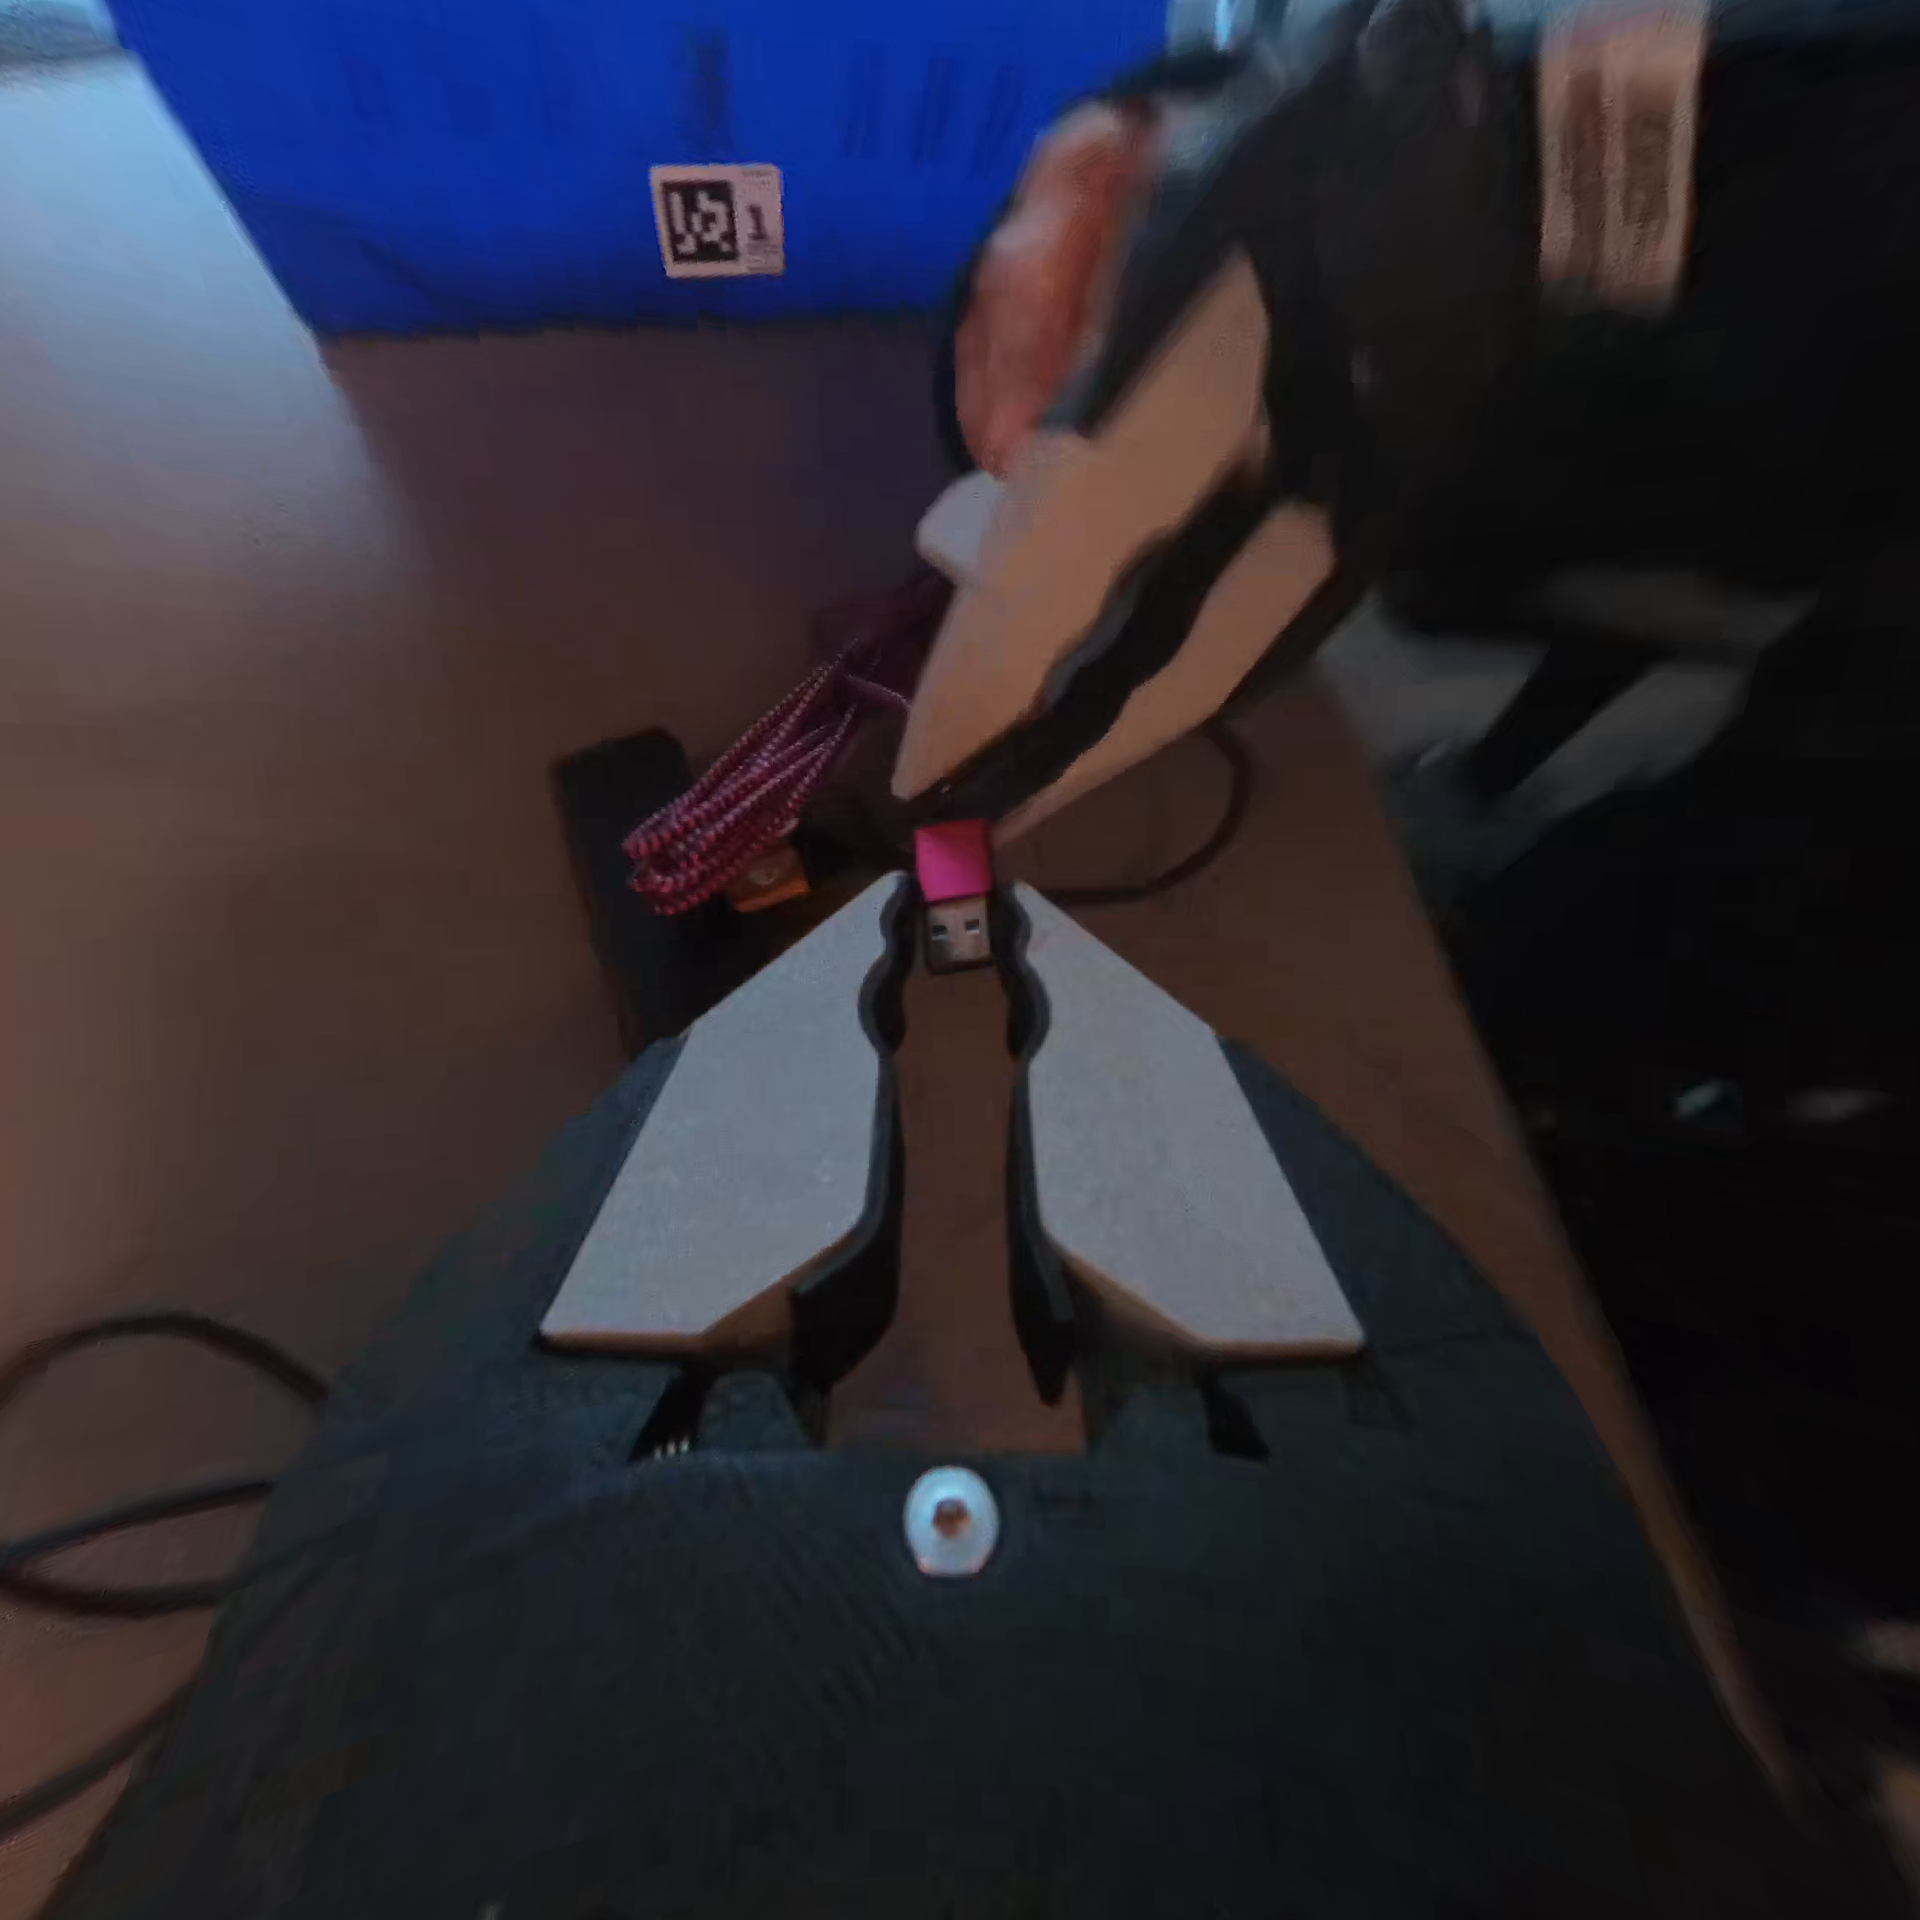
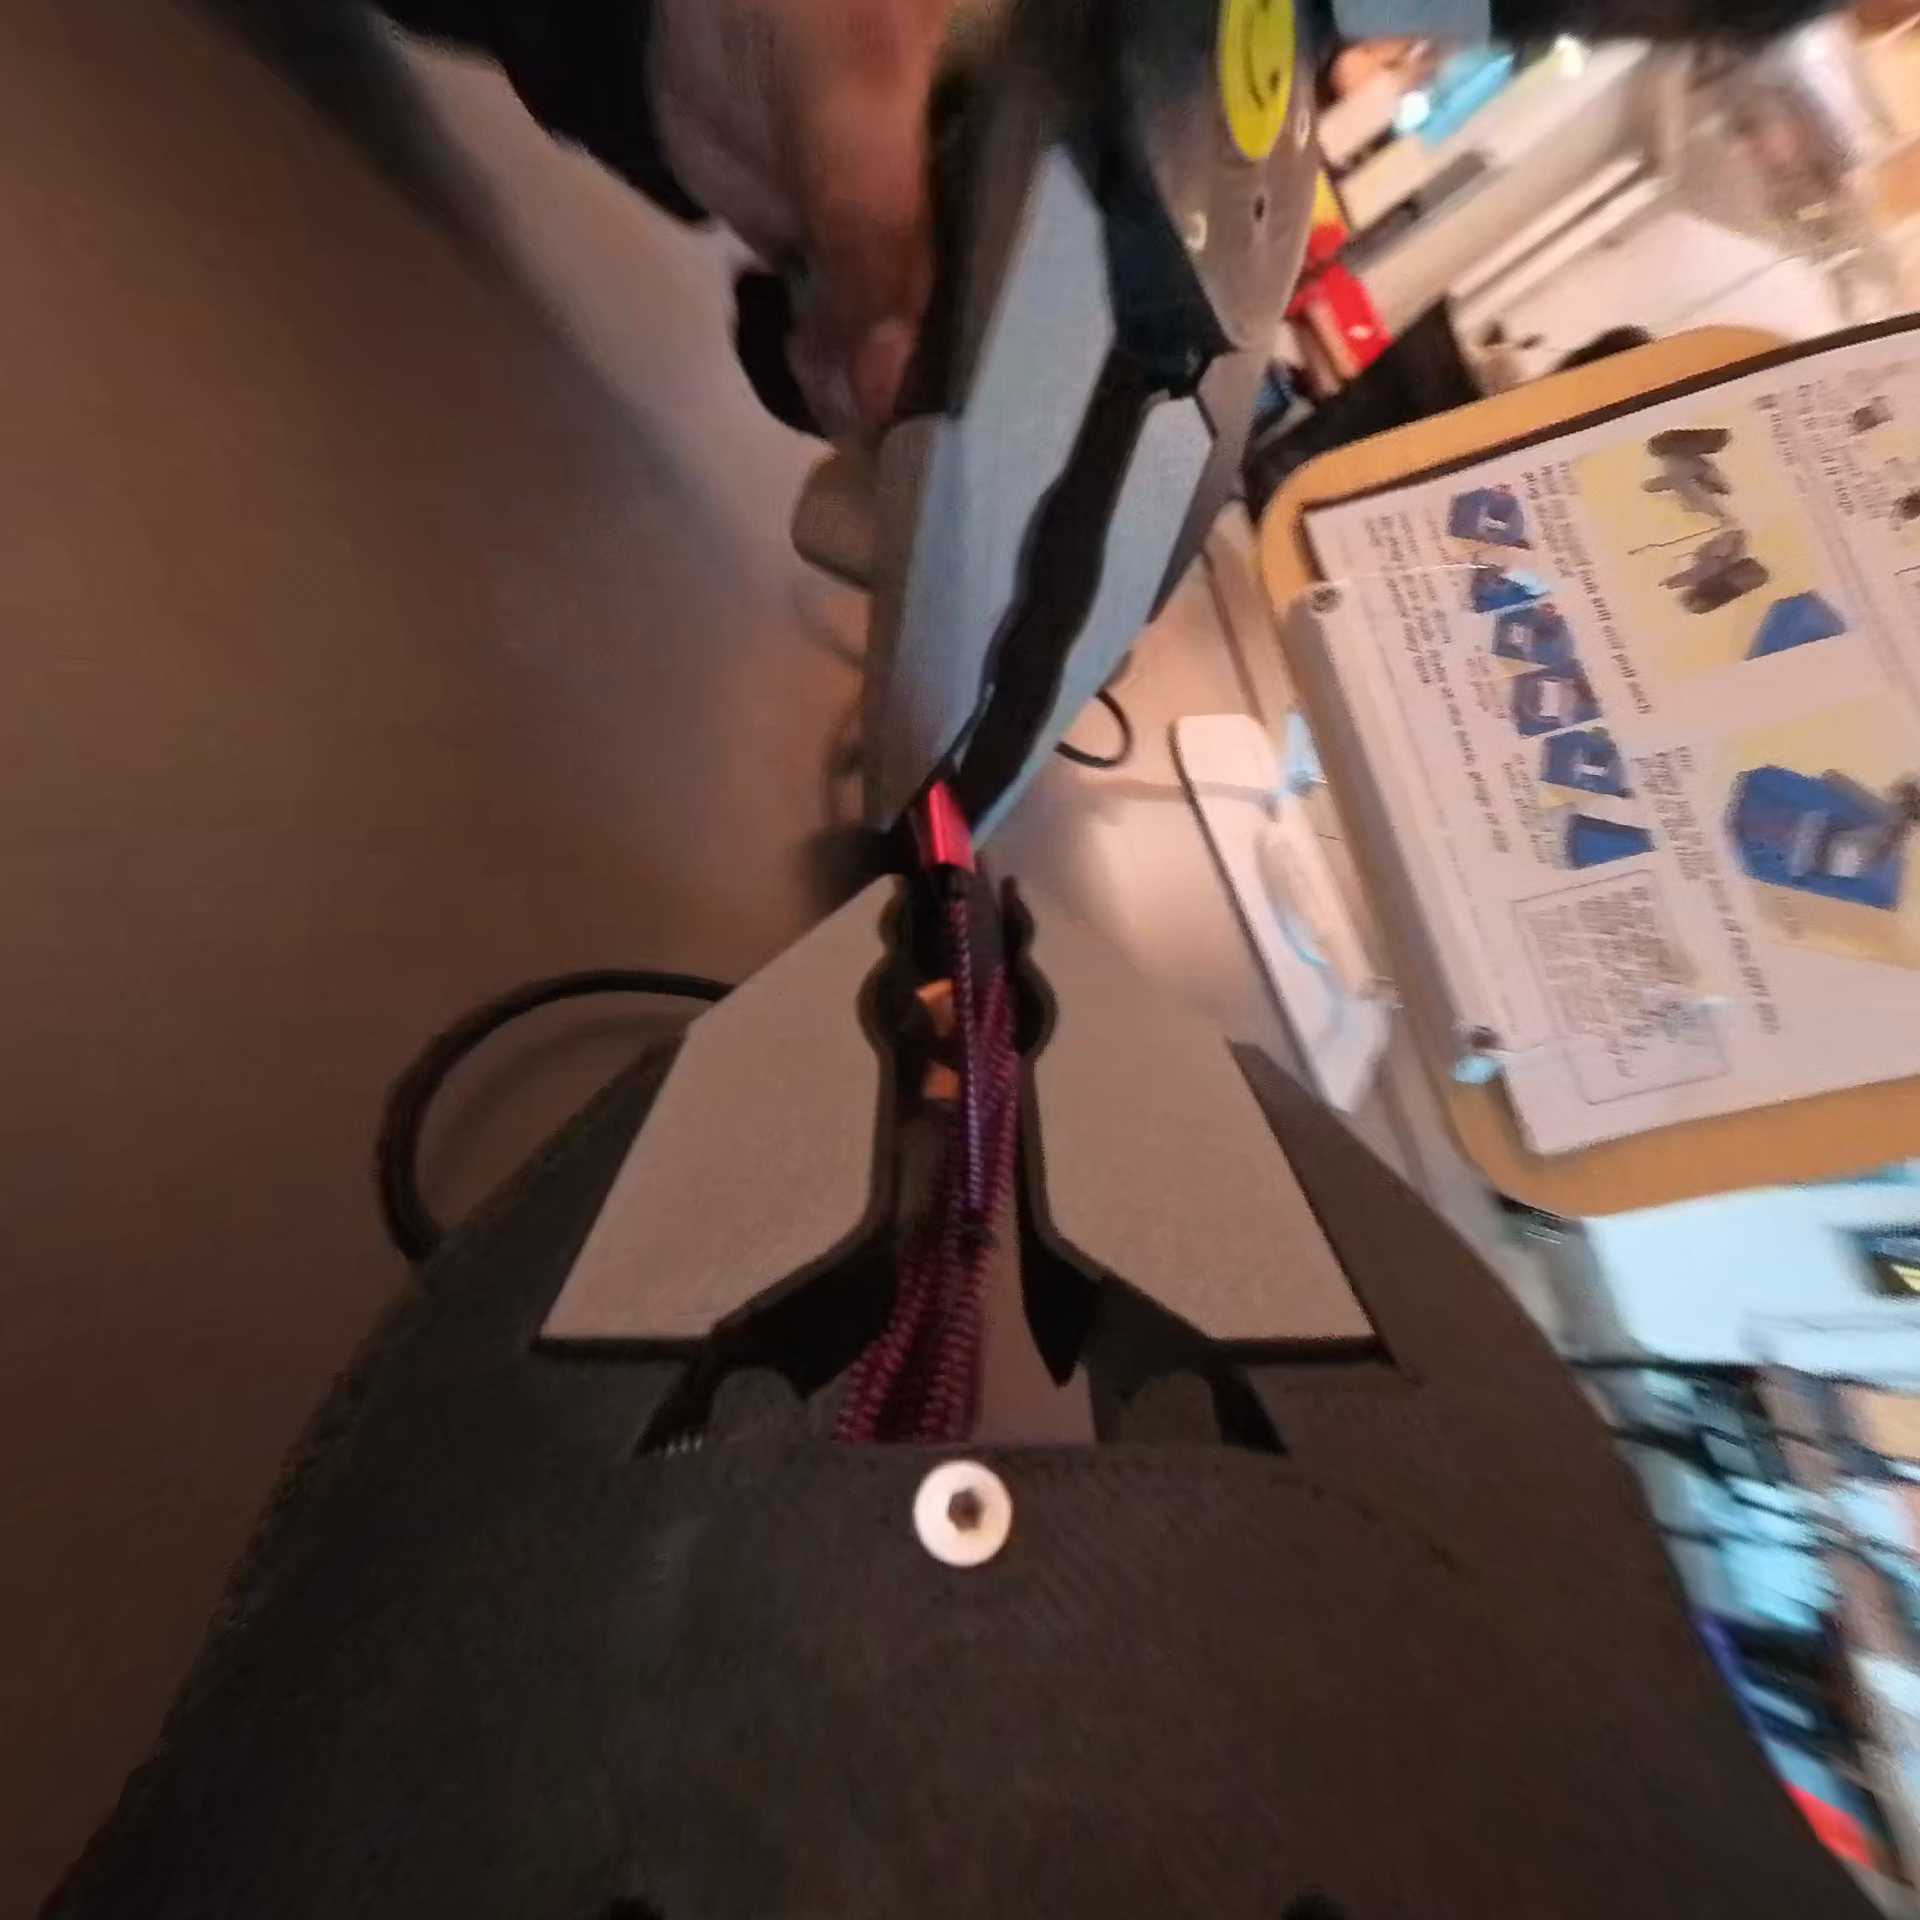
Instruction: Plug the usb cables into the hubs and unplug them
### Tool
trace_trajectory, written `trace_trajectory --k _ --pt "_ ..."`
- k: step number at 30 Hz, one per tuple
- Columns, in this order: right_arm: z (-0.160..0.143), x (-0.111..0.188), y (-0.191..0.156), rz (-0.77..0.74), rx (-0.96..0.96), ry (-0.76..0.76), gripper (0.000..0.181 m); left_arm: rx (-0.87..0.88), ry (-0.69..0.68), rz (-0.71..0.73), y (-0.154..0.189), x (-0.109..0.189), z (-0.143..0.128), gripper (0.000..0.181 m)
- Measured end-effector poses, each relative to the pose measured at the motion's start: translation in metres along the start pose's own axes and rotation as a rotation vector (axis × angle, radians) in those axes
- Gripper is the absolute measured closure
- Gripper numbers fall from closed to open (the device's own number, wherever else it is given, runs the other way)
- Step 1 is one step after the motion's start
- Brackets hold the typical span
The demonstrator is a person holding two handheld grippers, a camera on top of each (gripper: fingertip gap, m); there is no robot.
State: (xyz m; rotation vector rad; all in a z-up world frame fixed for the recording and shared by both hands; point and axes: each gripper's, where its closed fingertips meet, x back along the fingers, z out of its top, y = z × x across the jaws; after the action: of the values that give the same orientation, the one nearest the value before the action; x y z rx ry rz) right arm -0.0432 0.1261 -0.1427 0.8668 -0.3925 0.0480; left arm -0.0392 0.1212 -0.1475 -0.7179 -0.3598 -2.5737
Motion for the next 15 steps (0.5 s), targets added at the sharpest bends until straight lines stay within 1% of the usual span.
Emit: trace_trajectory --k 1,2,3,4,5,7,9,11,13,15 --pt "0.006 0.002 -0.004 0.063 -0.073 0.036 0.155 -0.139 -0.044 0.060 0.001 -0.001 -0.004 0.168" --pt "0.010 0.005 -0.007 0.133 -0.150 0.066 0.152 -0.267 -0.081 0.119 0.002 -0.002 -0.007 0.168" --pt "0.012 0.008 -0.008 0.195 -0.223 0.088 0.153 -0.372 -0.100 0.161 0.005 -0.004 -0.007 0.168" --pt "0.012 0.009 -0.007 0.237 -0.288 0.096 0.153 -0.446 -0.099 0.197 0.007 -0.005 -0.005 0.168" --pt "0.009 0.010 -0.008 0.282 -0.340 0.086 0.149 -0.492 -0.095 0.218 0.009 -0.006 -0.002 0.168" --pt "0.004 0.012 -0.020 0.413 -0.392 0.043 0.149 -0.539 -0.089 0.232 0.013 -0.006 0.002 0.167" --pt "-0.002 0.011 -0.026 0.458 -0.397 0.002 0.145 -0.588 -0.089 0.251 0.015 -0.004 0.003 0.167" --pt "0.001 0.009 -0.025 0.455 -0.403 0.018 0.168 -0.638 -0.101 0.275 0.015 -0.004 0.003 0.168" --pt "0.006 0.010 -0.025 0.481 -0.437 0.049 0.174 -0.676 -0.112 0.297 0.014 -0.005 0.002 0.168" --pt "0.007 0.010 -0.023 0.507 -0.499 0.064 0.173 -0.700 -0.116 0.320 0.013 -0.005 0.003 0.168"
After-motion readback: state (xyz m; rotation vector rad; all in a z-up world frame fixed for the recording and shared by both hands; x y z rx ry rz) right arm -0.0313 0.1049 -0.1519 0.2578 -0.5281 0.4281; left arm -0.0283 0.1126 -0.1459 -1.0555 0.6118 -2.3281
